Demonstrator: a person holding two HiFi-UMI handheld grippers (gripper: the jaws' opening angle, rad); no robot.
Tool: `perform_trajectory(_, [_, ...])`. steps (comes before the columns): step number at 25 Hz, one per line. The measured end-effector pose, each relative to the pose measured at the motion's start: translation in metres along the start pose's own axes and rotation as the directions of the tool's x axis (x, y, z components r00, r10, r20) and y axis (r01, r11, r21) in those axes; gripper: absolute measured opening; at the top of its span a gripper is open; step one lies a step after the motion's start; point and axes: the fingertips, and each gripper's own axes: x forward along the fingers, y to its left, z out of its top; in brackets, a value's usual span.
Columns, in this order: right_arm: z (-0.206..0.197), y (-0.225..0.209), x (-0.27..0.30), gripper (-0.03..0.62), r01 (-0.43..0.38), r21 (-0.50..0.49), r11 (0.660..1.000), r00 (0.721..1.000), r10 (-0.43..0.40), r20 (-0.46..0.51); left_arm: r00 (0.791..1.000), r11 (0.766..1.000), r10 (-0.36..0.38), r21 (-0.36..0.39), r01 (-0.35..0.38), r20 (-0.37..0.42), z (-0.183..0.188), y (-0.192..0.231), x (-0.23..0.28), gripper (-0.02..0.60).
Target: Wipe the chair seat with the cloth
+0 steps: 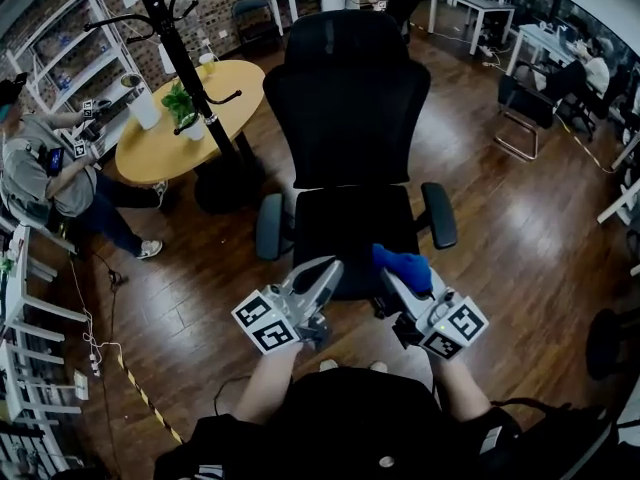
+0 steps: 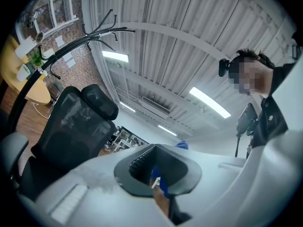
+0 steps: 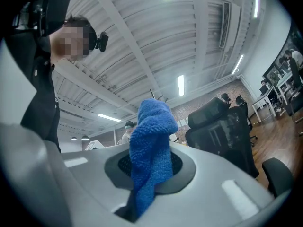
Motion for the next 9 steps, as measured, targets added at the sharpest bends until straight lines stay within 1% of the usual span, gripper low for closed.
perform_trajectory(4, [-0.0026,-0.0032,-0.0045,0.035,0.004,0.011,1.0,1.0,-0.004,0.004,1.0,1.0,-0.007,0.001,0.007,-0.016,-0.0067,-0.0037,0.0019,-0.006])
perform_trajectory(9, [-0.0008,-0.0075,-0.0014,0.037,-0.008,-0.003,1.0,1.0,0.008,-0.002,1.0,1.0,-0.013,0.009,0.013,-0.026,-0.0081,-0.0041,0.008,-0.006])
